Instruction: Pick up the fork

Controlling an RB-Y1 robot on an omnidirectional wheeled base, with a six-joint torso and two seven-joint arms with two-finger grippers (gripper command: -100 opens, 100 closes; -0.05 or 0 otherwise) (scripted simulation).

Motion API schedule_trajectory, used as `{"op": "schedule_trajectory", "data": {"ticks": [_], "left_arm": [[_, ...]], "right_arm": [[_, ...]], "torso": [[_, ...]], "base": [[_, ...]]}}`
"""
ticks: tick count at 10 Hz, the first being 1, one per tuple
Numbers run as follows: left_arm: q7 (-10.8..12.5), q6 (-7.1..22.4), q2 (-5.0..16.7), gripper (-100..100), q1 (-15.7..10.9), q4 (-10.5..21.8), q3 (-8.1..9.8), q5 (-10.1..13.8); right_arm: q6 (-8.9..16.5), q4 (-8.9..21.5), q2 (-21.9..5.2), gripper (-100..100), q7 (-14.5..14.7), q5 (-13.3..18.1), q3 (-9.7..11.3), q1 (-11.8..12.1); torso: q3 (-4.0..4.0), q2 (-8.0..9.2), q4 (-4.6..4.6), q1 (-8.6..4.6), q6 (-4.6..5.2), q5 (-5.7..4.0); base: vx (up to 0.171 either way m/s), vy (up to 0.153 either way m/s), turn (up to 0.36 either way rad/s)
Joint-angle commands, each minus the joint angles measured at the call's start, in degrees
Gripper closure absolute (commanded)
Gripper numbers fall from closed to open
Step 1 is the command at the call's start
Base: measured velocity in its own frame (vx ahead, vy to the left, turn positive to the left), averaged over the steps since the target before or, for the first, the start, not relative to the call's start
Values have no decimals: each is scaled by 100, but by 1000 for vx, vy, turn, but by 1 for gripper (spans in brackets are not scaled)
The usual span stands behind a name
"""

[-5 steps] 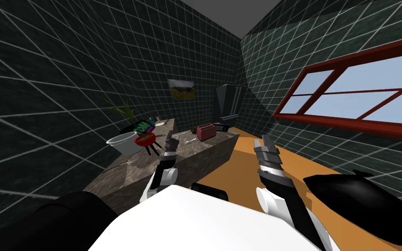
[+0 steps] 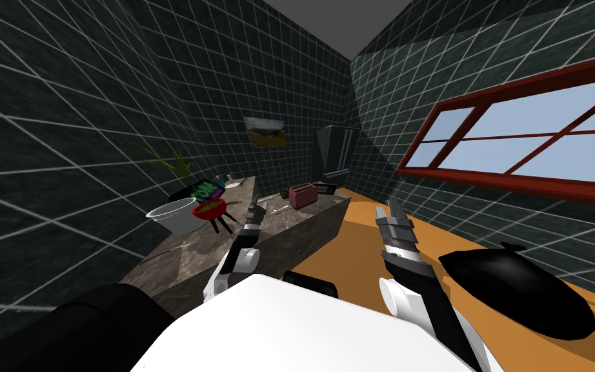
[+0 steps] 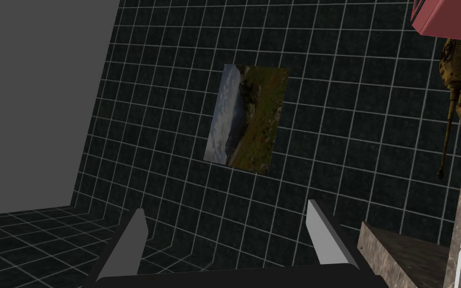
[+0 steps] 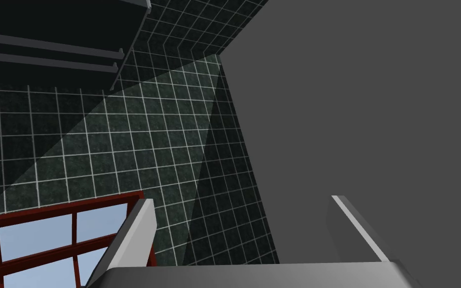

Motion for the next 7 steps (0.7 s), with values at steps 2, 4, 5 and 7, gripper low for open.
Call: {"op": "schedule_trajectory", "data": {"ticks": [2, 4, 5, 7], "left_arm": [[179, 365, 245, -100, -105, 147, 97, 195], [298, 588, 390, -100, -164, 249, 157, 332], [428, 813, 537, -100, -227, 357, 225, 482], [568, 1074, 687, -100, -296, 471, 299, 644]], "right_arm": [[0, 0, 0, 0, 0, 0, 0, 0], [0, 0, 0, 0, 0, 0, 0, 0], [0, 0, 0, 0, 0, 0, 0, 0], [0, 0, 0, 0, 0, 0, 0, 0]], "torso": [[0, 0, 0, -1, -2, 0], [0, -1, 0, 0, 1, 0], [0, -1, 0, 0, -2, 0], [0, -1, 0, -3, -2, 0]], "base": [[-5, 11, -46], [-6, 14, -92], [-5, 10, -89], [-6, 10, -80]]}}
